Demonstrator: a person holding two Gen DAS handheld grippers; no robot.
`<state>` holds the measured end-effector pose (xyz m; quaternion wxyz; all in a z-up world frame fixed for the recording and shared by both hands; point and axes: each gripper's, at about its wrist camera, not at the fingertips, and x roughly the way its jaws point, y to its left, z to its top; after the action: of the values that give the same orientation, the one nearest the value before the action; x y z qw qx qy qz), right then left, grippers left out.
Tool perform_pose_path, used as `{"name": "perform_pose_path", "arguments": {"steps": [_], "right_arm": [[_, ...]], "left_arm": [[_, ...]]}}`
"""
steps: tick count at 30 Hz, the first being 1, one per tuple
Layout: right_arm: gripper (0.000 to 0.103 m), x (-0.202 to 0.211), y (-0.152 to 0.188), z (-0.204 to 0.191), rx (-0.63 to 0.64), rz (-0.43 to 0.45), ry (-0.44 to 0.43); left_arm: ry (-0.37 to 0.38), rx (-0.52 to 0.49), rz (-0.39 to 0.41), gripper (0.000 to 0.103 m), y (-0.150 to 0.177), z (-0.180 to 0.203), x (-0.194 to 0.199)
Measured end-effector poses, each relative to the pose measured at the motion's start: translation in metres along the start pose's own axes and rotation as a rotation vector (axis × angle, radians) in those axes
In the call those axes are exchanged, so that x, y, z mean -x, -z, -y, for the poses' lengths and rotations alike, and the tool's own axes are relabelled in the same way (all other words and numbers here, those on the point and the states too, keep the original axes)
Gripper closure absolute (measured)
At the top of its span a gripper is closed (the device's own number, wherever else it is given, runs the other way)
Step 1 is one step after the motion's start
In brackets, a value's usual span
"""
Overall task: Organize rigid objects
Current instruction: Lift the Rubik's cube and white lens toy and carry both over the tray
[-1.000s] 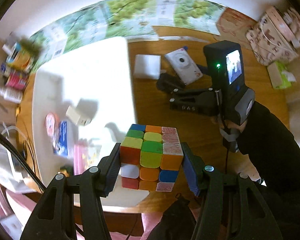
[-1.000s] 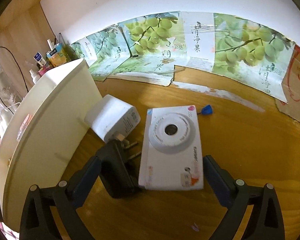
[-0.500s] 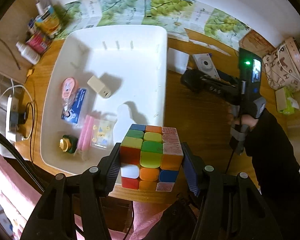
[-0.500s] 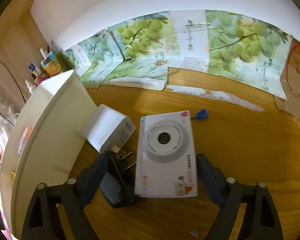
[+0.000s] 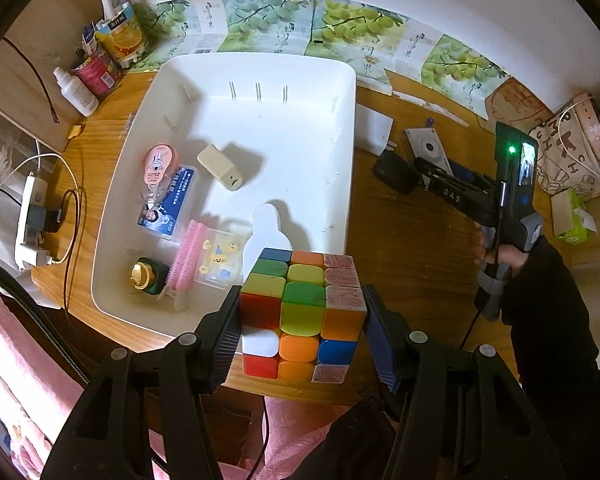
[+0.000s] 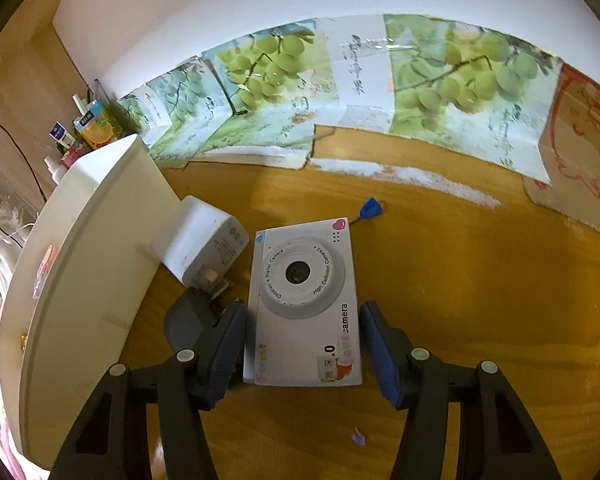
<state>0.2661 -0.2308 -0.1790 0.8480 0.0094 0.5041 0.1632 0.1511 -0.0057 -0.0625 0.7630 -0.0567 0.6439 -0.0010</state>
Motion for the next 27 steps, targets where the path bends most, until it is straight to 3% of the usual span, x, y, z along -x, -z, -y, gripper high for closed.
{"name": "perform_pose_path", "arguments": {"steps": [16,27], "right_arm": [[0.045,0.034,0.035,0.021,-0.201,-0.177,0.076],[0.045,0.058,0.074,0.018,-0.441,-0.226,0.092]], "left_arm": [[0.037,-0.037,0.002,0.043,-0.003,-0.019,-0.003],[0.073,-0.152,-0.074,0.042,-0.004,-0.037,-0.023]]}}
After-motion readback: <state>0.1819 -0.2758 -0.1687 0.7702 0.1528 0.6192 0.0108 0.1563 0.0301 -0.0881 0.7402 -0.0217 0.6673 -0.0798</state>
